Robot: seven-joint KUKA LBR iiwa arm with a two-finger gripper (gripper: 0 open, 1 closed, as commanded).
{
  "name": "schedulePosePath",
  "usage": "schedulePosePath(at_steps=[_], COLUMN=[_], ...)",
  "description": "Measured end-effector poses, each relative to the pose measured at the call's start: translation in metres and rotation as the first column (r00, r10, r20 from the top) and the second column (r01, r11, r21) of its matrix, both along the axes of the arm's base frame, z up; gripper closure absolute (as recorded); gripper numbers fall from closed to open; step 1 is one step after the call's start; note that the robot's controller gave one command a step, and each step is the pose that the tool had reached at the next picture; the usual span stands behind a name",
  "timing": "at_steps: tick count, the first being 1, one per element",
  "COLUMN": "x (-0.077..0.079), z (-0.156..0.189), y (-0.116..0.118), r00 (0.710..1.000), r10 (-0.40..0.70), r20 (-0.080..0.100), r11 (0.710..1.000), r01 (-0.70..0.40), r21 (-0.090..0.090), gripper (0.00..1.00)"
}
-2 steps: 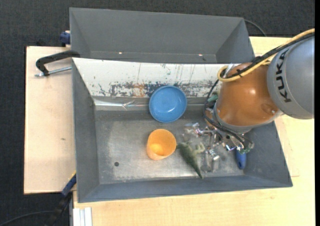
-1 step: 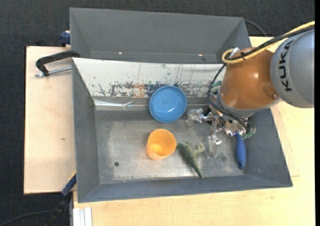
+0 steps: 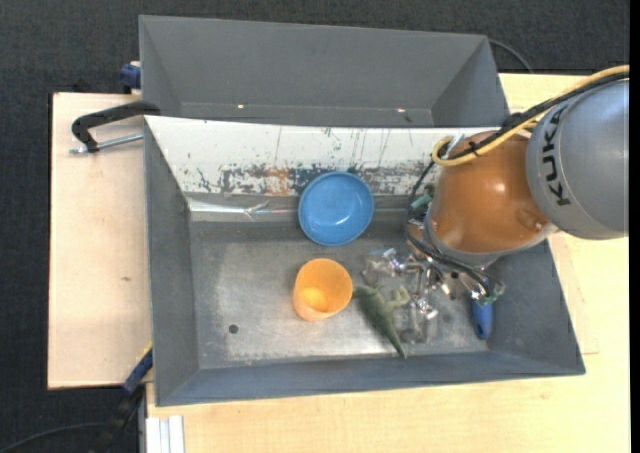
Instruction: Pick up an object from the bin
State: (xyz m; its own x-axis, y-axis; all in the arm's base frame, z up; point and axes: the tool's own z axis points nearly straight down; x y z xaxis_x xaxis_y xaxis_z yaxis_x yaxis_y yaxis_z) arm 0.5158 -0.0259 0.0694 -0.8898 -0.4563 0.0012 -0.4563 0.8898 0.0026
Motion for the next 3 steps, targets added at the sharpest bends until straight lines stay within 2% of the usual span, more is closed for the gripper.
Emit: schedulePosePath(at_steps=[1, 2, 3], x=[-0.021, -0.021, -0.019], z=[0.001, 0.001, 0.021], y=[-0.026, -0.025, -0.024], r00=[0.99, 0.99, 0.99], r10=[0.141, 0.143, 0.141], r20=[0.002, 0.004, 0.009], r11=[0.99, 0.99, 0.99], r01=[-0.141, -0.143, -0.141], r21=[-0.002, -0.002, -0.002], gripper=[0.0, 1.0, 1.0])
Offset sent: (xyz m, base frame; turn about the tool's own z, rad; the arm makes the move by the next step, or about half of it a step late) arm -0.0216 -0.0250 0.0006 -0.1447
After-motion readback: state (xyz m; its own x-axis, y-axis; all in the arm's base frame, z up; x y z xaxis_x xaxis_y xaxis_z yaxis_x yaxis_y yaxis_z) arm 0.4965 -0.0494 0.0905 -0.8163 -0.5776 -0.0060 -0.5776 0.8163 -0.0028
